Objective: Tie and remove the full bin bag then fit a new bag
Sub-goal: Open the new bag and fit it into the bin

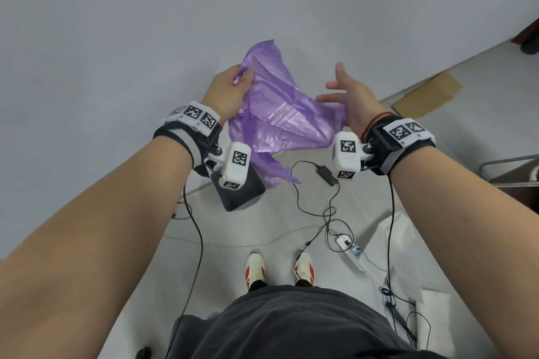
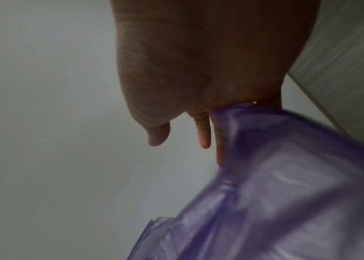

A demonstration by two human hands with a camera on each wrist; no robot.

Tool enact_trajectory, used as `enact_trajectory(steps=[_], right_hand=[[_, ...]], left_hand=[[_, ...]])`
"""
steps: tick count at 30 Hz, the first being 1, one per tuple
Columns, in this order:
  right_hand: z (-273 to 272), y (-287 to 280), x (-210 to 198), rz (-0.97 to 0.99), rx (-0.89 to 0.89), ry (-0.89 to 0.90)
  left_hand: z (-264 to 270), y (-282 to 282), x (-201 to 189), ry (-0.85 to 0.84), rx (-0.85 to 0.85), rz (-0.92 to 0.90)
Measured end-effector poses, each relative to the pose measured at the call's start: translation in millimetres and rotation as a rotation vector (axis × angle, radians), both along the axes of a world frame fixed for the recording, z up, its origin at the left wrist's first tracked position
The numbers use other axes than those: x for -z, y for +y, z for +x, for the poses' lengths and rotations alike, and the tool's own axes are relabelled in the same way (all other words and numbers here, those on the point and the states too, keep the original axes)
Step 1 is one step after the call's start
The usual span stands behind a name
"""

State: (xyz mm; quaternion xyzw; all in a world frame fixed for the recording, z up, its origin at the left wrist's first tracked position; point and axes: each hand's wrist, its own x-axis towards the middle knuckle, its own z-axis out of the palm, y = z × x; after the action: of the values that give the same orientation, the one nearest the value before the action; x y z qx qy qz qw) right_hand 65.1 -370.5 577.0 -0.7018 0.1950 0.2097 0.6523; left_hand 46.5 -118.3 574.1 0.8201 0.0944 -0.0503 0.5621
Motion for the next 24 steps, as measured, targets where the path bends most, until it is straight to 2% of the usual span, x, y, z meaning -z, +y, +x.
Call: enact_trajectory(steps=[5,7,11,15,19,21,24], right_hand=[[-13,11,-8,-0.003,-0.465,0.116],[-17,12,-5,0.058,-0.542,0.19],[-18,9,-4,0.139,-0.51,0.203],[-19,16,-1,0.264,-0.361,0.134],[-21,32,-1,0.134,-0.346,-0.009],[-20,38,2,0.003,-0.361,-0.083],[-19,44,6,-0.135,-0.34,-0.15]], left_hand=[[-1,-7,-3,-0.085,0.15,0.143],[0,-4,1,-0.092,0.17,0.197],[-1,17,15,-0.047,0.127,0.403],[-6,24,20,0.01,0.068,0.549],[-7,13,15,0.088,-0.116,0.57],[-5,-1,6,0.146,-0.089,0.499],[-9,-26,-11,0.303,0.046,0.056]])
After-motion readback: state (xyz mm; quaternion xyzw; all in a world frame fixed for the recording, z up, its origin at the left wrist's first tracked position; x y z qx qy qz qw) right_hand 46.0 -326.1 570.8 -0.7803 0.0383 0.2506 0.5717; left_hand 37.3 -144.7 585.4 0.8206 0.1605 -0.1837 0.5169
